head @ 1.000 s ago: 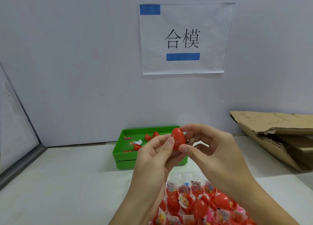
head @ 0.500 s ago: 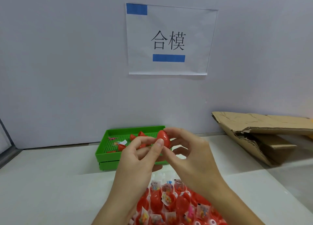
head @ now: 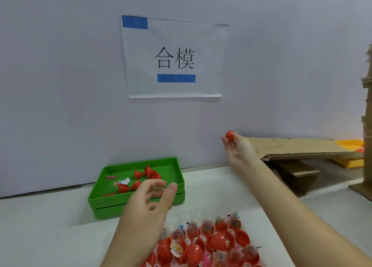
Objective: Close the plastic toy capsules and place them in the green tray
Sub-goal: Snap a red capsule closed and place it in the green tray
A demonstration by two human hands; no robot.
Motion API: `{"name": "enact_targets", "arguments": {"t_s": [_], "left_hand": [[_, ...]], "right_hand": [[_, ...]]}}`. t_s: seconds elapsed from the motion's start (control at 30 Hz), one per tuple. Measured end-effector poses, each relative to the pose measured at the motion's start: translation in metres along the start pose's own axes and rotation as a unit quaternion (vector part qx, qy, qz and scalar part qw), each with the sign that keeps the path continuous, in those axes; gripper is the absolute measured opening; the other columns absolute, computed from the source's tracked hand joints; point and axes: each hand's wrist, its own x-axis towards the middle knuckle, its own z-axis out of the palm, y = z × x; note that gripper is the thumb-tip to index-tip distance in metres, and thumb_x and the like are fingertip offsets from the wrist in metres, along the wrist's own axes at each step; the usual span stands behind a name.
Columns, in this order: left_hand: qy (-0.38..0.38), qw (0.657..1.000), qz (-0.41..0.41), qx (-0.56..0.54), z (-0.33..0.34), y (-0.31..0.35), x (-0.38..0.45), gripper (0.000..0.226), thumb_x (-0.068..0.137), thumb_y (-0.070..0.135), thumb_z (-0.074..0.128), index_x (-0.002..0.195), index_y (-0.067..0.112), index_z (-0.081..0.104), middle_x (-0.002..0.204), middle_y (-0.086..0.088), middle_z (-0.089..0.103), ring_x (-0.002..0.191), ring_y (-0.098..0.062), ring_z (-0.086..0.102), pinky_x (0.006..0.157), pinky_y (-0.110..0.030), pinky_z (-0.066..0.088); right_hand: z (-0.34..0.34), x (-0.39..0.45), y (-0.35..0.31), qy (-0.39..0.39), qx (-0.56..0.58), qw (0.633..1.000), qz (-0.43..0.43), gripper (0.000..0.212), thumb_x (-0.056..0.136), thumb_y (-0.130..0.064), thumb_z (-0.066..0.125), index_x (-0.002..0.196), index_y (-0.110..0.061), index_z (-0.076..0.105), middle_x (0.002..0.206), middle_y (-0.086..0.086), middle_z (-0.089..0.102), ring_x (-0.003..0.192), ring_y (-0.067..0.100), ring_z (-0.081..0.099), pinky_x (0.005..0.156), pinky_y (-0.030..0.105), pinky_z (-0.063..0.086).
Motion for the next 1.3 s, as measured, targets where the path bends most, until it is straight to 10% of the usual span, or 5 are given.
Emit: {"name": "enact_targets", "arguments": {"t_s": [0.2, 0.43, 0.7, 1.0, 1.3], "left_hand": [[0.005, 1.000, -0.002, -0.013, 0.003, 0.007, -0.004, 0.056, 0.057, 0.068, 0.055, 0.094, 0.027, 0.066, 0.091, 0.013, 0.074, 0.071, -0.003, 0.071, 0.079, -0.040, 0.059], [-0.009, 0.999, -0.006, 0.030, -0.001, 0.005, -0.003, 0.034, 0.073, 0.056, 0.058, 0.087, 0.028, 0.071, 0.085, 0.016, 0.075, 0.074, -0.003, 0.071, 0.077, -0.041, 0.058], [-0.006, 0.992, 0.021, 0.126, -0.013, -0.016, 0.007, 0.019, 0.094, 0.024, 0.062, 0.077, 0.027, 0.071, 0.075, 0.014, 0.075, 0.067, -0.004, 0.069, 0.070, -0.030, 0.056], [0.054, 0.981, 0.131, 0.129, -0.024, -0.016, 0.007, 0.025, 0.091, 0.034, 0.057, 0.070, 0.027, 0.068, 0.062, 0.004, 0.067, 0.058, -0.015, 0.062, 0.065, -0.046, 0.055], [-0.020, 0.972, 0.090, 0.214, -0.033, -0.032, 0.015, 0.021, 0.093, 0.021, 0.062, 0.073, 0.027, 0.069, 0.071, 0.007, 0.069, 0.064, -0.008, 0.064, 0.061, -0.022, 0.052]], "right_hand": [[-0.007, 0.042, -0.025, 0.124, 0.100, 0.987, 0.003, 0.036, 0.100, -0.007, 0.046, 0.136, -0.007, 0.045, 0.129, 0.014, 0.041, 0.098, 0.040, 0.060, 0.091, 0.041, 0.058], [-0.020, 0.004, 0.005, -0.040, -0.146, 0.985, 0.081, 0.033, 0.101, -0.003, 0.035, 0.126, 0.009, 0.053, 0.109, 0.019, 0.063, 0.091, 0.029, 0.065, 0.078, 0.029, 0.053], [-0.033, -0.070, -0.006, -0.299, -0.698, 0.651, -0.001, 0.020, 0.099, -0.025, 0.053, 0.103, -0.022, 0.072, 0.085, -0.004, 0.078, 0.077, 0.010, 0.074, 0.070, 0.023, 0.055], [-0.048, -0.086, -0.001, -0.313, -0.766, 0.557, -0.065, 0.019, 0.098, -0.022, 0.054, 0.094, -0.029, 0.071, 0.076, -0.010, 0.074, 0.069, 0.005, 0.071, 0.074, 0.036, 0.060], [-0.042, -0.097, 0.003, -0.359, -0.761, 0.538, -0.042, 0.016, 0.098, -0.024, 0.058, 0.093, -0.030, 0.072, 0.079, -0.010, 0.075, 0.072, 0.002, 0.071, 0.081, 0.040, 0.058]]}}
